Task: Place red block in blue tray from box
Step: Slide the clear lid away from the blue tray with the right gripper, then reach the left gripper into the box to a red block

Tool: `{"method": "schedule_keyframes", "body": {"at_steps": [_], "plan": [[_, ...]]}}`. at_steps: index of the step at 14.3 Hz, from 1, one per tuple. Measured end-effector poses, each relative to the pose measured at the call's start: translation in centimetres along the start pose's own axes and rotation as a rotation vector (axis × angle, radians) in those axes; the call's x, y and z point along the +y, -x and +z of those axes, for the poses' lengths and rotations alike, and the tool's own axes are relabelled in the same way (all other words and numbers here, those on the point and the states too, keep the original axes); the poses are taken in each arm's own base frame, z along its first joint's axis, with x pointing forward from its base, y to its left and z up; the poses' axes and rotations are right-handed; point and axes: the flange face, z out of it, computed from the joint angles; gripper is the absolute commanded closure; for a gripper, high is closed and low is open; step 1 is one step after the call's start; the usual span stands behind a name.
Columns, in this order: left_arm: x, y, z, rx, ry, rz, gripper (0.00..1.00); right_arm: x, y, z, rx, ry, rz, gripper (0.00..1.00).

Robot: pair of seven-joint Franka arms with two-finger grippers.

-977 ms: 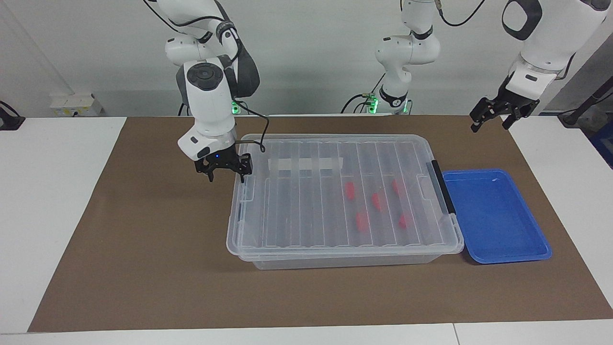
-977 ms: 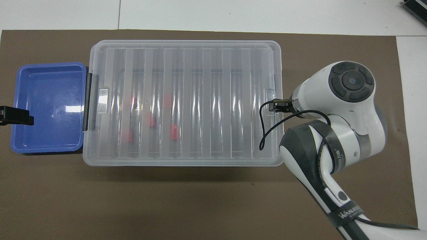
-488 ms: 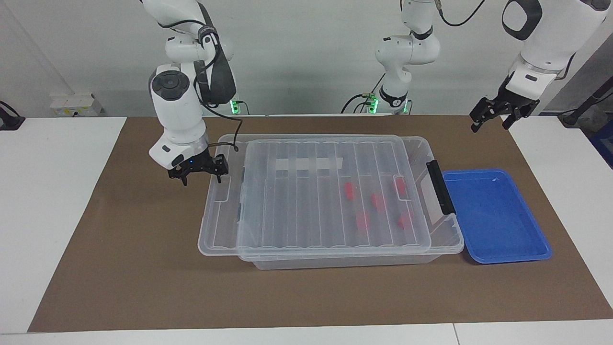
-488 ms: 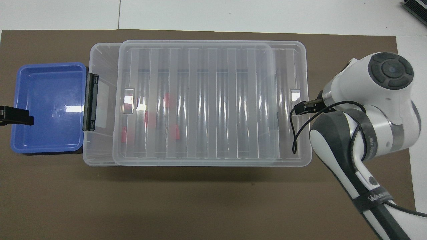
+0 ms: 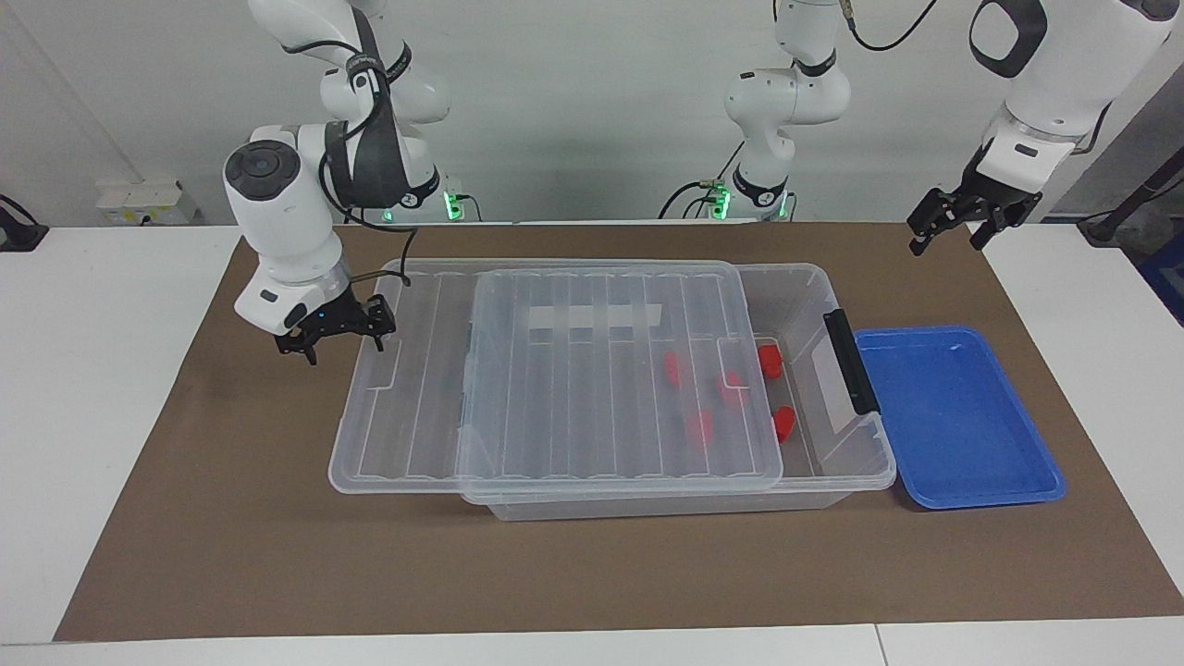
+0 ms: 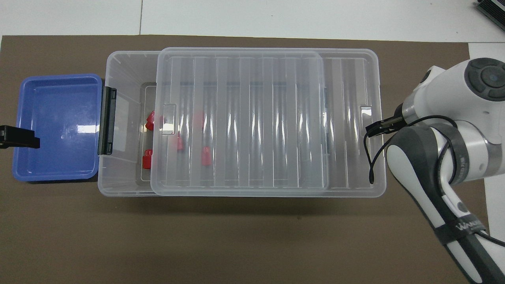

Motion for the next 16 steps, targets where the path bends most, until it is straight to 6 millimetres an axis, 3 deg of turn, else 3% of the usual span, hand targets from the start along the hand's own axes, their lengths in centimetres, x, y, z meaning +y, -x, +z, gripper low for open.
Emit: {"method": "schedule_keyframes", "body": {"at_steps": [5,10,16], "plan": [[0.0,0.0,0.0,0.0,0.0,0.0,0.0,3.6,1.1,0.3,-0.005,-0.002,-0.098,0.0],[0.1,0.0,0.0,0.0,0.0,0.001,0.0,4.8,1.5,0.5,-0.007,-0.004,-0.145,0.0],[2.1,0.0,0.0,-0.004,-0.001,0.005,0.0,5.1,1.6,0.5,-0.007,-0.004,-0.151,0.0]]}}
